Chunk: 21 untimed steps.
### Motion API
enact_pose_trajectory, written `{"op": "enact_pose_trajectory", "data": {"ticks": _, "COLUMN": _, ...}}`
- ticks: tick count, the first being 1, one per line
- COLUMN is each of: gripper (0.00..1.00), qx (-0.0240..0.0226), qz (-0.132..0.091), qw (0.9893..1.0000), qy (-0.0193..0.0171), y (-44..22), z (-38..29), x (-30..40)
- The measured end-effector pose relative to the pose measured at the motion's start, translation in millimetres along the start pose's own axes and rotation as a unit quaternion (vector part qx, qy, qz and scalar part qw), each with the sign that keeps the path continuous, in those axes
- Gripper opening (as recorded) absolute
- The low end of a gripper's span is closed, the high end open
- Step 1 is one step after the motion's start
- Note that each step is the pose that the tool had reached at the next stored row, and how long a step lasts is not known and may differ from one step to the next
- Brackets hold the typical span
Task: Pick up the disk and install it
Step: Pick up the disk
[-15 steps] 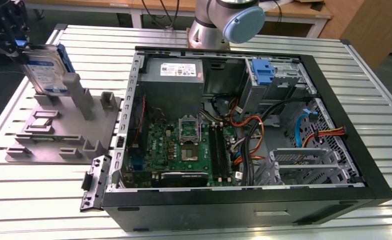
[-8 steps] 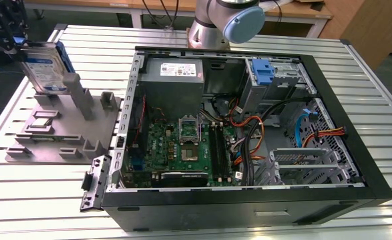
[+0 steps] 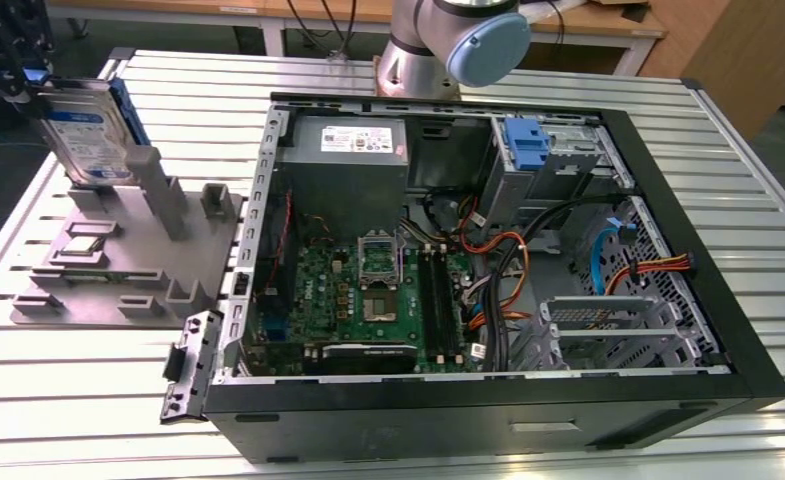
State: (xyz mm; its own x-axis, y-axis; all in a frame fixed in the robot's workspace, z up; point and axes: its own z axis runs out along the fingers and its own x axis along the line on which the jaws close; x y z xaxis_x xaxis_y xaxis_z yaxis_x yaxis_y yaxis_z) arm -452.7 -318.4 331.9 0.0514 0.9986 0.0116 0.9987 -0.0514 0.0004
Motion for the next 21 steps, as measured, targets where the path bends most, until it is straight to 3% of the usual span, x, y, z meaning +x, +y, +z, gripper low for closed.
{"op": "enact_pose_trajectory", "data": {"ticks": 9, "gripper": 0.36, "qx": 0.0002, "qz": 0.000, "qw": 1.0000, "qy": -0.0002, "y": 0.0, "z": -1.5, "x": 0.0}}
{"op": "enact_pose_trajectory", "data": {"ticks": 21, "gripper": 0.36, "qx": 0.0001, "qz": 0.000, "qw": 1.0000, "qy": -0.0001, "y": 0.0, "z": -11.9, "x": 0.1}}
